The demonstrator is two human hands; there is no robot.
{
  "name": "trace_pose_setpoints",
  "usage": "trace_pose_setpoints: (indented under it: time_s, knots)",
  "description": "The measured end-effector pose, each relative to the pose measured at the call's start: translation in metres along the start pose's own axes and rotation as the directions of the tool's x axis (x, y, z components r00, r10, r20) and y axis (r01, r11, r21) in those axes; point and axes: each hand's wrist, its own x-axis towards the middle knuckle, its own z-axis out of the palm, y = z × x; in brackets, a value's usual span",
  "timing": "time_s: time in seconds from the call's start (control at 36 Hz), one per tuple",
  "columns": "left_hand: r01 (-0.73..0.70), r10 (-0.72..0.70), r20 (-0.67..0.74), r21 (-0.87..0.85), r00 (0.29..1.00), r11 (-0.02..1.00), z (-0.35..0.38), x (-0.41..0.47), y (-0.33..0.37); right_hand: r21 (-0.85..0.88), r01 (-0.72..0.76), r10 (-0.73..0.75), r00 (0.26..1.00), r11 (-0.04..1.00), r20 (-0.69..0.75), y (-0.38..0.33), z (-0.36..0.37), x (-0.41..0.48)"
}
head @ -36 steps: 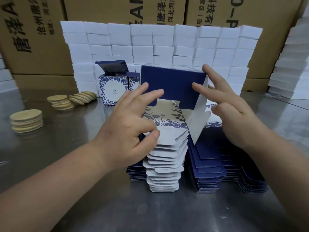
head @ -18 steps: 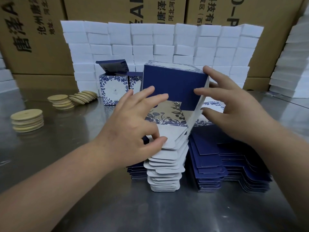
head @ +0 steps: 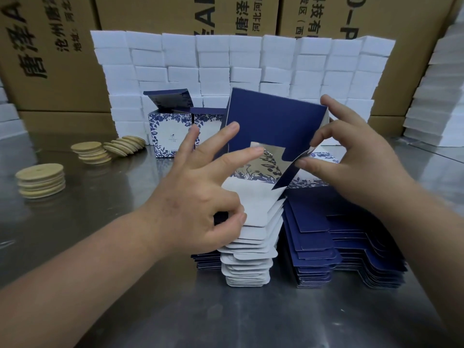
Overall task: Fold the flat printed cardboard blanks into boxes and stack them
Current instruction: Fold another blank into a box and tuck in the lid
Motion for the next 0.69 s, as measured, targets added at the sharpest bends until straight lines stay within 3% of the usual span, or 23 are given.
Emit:
trace_pose_setpoints:
  time_s: [0.42, 0.61, 0.69]
  knots:
    - [-0.054, 0.054, -0.04, 0.02, 0.998, 0.998, 0.004, 0.0, 0.001, -0.048, -0.095, 0.086, 0.983, 0.994, -0.165, -0.004, 0.015, -0.003]
    - [-0.076, 0.011, -0.234, -0.269, 0.972, 0.96, 0.003, 0.0, -0.003, -0.047, -0.124, 0.11, 0.966, 0.991, -0.233, -0.005, 0.013, -0.002]
    - [-0.043, -0.091, -0.361, -0.346, 0.928, 0.937, 0.01, 0.001, -0.004, -0.044, -0.127, 0.113, 0.964, 0.991, -0.241, -0.006, 0.014, -0.003]
